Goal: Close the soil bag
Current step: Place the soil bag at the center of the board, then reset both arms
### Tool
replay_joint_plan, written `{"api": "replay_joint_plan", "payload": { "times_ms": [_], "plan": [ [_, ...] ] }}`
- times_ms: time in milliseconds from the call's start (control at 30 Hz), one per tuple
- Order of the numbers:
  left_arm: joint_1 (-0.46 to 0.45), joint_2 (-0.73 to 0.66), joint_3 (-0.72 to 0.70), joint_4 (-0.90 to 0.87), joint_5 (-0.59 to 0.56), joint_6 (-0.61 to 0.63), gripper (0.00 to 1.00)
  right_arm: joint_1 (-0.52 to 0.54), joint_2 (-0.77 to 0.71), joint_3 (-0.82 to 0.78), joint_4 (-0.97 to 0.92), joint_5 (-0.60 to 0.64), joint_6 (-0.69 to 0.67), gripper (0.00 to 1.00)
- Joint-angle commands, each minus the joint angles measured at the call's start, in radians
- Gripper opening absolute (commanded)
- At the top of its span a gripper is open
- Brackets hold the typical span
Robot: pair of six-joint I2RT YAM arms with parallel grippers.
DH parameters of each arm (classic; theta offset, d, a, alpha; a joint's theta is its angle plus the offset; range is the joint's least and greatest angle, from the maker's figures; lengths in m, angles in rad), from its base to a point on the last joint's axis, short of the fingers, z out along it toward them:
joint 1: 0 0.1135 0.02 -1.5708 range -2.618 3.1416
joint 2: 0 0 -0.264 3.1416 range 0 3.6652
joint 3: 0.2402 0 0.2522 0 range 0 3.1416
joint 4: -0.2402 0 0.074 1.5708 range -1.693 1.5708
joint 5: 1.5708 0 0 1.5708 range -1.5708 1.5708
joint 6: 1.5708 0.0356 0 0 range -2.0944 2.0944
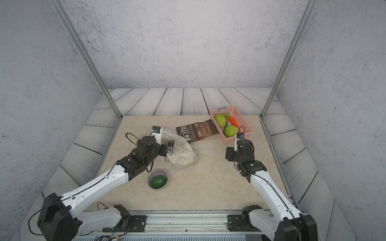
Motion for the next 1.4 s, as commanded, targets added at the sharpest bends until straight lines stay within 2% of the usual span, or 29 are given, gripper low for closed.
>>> {"api": "replay_joint_plan", "payload": {
  "times_ms": [0,133,233,433,567,633,700,800,833,967,1033,1067,1133,1233,1300,1367],
  "plan": [
    [0.071,-0.085,-0.059,0.106,-0.067,-0.072,0.98,-0.071,0.027,-0.027,0.127,0.133,0.031,0.79],
    [0.171,-0.18,-0.134,0.121,-0.26,-0.106,0.98,-0.146,0.063,-0.07,0.212,0.205,0.048,0.88],
    [0.288,-0.223,-0.183,0.099,-0.394,-0.16,0.99,-0.188,0.091,-0.09,0.257,0.225,0.04,0.93],
    [0.504,-0.211,-0.306,0.131,-0.488,-0.252,0.98,-0.204,0.143,-0.189,0.52,0.244,-0.038,0.96],
    [0.538,-0.147,-0.365,0.211,-0.57,-0.166,0.98,-0.203,0.256,-0.28,0.795,0.162,-0.083,0.99],
    [0.542,-0.111,-0.412,0.334,-0.59,-0.086,0.98,-0.203,0.338,-0.323,0.948,0.12,-0.107,0.99],
    [0.548,-0.067,-0.458,0.486,-0.535,0.026,0.98,-0.201,0.432,-0.369,1.12,0.062,-0.133,0.99],
    [0.548,-0.016,-0.471,0.547,-0.447,0.118,0.98,-0.195,0.531,-0.406,1.32,-0.012,-0.181,0.99],
    [0.548,0.001,-0.468,0.562,-0.417,0.138,0.98,-0.195,0.519,-0.404,1.3,-0.053,-0.198,0.99],
    [0.548,0.027,-0.472,0.614,-0.3,0.157,0.98,-0.195,0.484,-0.29,1.01,-0.17,-0.244,0.99],
    [0.548,0.019,-0.501,0.668,-0.191,0.185,0.99,-0.195,0.509,-0.226,0.933,-0.179,-0.248,0.99],
    [0.548,0.015,-0.527,0.723,-0.117,0.217,0.98,-0.195,0.495,-0.218,0.887,-0.136,-0.23,0.99],
    [0.546,0.016,-0.551,0.789,-0.044,0.256,0.99,-0.193,0.503,-0.224,0.922,-0.129,-0.232,0.99],
    [0.543,0.057,-0.521,0.78,0.021,0.315,0.98,-0.193,0.497,-0.22,0.901,-0.126,-0.231,0.99],
    [0.541,0.123,-0.475,0.715,0.076,0.344,0.98,-0.192,0.497,-0.219,0.902,-0.125,-0.232,0.99],
    [0.541,0.222,-0.47,0.762,0.104,0.355,0.98,-0.191,0.496,-0.221,0.902,-0.123,-0.232,0.99]
  ]
}}
